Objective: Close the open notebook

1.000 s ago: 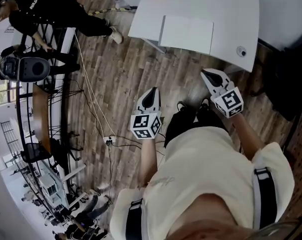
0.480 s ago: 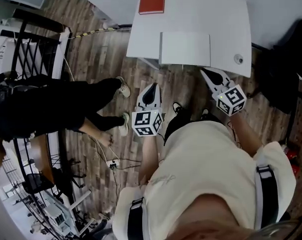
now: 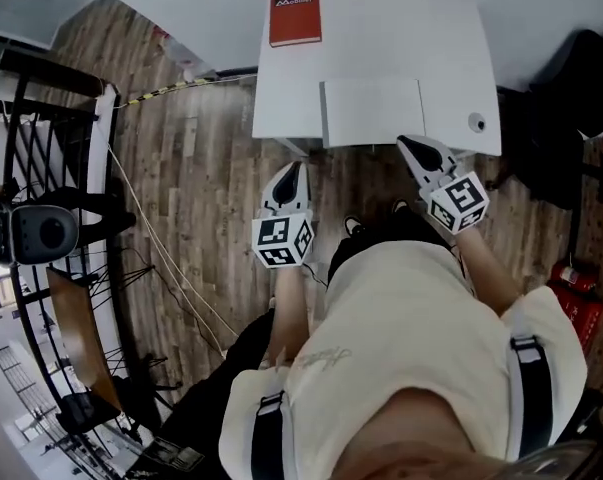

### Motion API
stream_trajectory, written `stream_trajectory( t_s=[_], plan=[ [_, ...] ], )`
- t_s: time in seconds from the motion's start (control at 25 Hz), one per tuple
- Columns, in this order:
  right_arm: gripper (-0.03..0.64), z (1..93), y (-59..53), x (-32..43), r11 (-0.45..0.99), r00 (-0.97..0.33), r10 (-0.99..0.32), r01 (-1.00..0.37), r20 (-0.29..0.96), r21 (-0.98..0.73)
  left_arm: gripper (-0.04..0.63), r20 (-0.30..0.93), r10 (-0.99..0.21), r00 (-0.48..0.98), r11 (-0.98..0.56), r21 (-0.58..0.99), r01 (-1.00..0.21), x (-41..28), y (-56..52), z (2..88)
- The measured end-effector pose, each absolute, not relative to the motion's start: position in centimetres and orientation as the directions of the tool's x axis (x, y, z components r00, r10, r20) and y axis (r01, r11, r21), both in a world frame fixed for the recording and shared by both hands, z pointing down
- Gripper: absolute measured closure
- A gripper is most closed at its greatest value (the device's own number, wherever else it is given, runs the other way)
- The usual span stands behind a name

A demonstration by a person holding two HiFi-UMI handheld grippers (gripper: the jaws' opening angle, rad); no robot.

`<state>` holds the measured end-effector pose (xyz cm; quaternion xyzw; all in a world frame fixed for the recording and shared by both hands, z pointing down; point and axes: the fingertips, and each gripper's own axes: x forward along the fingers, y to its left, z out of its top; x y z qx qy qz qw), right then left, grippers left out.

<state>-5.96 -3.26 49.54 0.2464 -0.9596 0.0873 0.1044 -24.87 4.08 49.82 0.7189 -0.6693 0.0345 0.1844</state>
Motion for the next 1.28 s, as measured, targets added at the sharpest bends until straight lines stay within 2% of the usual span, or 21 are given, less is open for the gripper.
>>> stream_trajectory(
  t_s=[0.36, 0.8, 1.08, 1.28],
  plan=[
    [0.609, 51.7, -7.0, -6.2, 0.857, -0.840, -0.464, -0.506, 0.280, -0.096, 0.565, 0.337, -0.934, 0.118, -0.030, 0.256, -0.966, -25.3, 0.7, 52.5],
    [0.609, 49.9, -12.7, -9.5, 0.894, -0.870, -0.431, -0.448, 0.242, -0.021, 0.565, 0.367, -0.926, 0.085, -0.021, 0.175, -0.984, -27.4, -5.8, 50.7],
    [0.609, 48.1, -16.0, -9.9, 0.914, -0.903, -0.403, -0.406, 0.146, 0.009, 0.565, 0.348, -0.936, 0.054, -0.002, 0.150, -0.989, -26.9, -10.6, 49.7],
    [0.609, 47.7, -17.3, -8.9, 0.905, -0.902, -0.422, -0.425, 0.093, -0.017, 0.565, 0.357, -0.932, 0.068, -0.015, 0.151, -0.988, -25.5, -12.8, 50.0]
  ],
)
